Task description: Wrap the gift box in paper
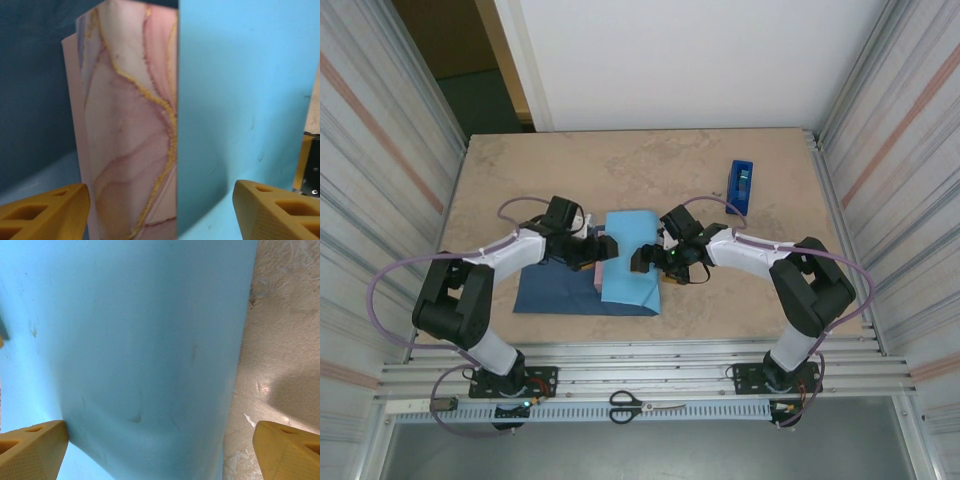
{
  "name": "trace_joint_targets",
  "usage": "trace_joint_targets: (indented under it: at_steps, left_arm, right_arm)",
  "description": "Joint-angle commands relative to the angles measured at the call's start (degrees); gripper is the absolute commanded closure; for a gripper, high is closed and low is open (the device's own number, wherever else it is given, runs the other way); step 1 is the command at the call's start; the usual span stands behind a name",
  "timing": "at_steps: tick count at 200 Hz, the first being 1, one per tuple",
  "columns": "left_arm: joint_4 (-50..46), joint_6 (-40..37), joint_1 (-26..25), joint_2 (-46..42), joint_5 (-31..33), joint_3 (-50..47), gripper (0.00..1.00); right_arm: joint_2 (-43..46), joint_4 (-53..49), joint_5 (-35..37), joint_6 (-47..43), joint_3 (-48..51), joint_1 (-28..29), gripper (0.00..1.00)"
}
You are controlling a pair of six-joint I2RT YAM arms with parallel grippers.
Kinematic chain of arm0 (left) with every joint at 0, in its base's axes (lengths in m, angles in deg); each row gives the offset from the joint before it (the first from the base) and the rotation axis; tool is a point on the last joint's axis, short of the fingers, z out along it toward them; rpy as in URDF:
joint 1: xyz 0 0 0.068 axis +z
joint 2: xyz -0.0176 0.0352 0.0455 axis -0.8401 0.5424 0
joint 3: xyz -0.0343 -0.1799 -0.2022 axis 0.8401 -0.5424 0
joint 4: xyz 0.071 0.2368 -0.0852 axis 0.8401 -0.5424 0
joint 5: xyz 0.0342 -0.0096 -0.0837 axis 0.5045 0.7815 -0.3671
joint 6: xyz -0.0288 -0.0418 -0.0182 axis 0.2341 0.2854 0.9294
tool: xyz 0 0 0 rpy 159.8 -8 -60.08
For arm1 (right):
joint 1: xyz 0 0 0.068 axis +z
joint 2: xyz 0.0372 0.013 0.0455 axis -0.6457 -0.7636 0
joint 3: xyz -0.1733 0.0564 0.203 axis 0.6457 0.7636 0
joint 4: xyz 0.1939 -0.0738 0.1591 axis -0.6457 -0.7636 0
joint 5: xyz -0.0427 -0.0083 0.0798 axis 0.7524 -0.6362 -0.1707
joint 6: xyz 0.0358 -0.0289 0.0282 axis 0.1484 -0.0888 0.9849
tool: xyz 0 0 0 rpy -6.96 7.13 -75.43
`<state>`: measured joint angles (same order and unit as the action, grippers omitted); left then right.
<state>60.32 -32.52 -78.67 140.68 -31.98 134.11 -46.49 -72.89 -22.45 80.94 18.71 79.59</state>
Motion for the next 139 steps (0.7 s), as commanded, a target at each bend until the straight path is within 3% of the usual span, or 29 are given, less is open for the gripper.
trace_joint_targets:
  at_steps: [1, 75, 118, 139]
  left_arm:
    - [0.31, -0.47, -0.29, -0.17, 2.04, -1.40, 0.30]
    - [0.23, -2.15, -0.32, 0.08, 3.71, -3.22, 0.41]
    - [0.31, -2.34, -0.32, -0.25, 4.08, -4.33, 0.43]
    - [0.88, -2.34, -0.32, -0.65, 4.12, -5.07, 0.49]
  right_arm:
    - [-0.68, -1.10, 0.24, 0.91, -0.58, 0.61, 0.06]
    - [3.27, 1.65, -1.35, 1.71, -0.97, -2.37, 0.04]
    - [4.26, 0.56, 2.37, 2.77, -0.75, -4.35, 0.03]
    - [3.76, 1.32, 2.73, 3.97, -0.66, -4.98, 0.04]
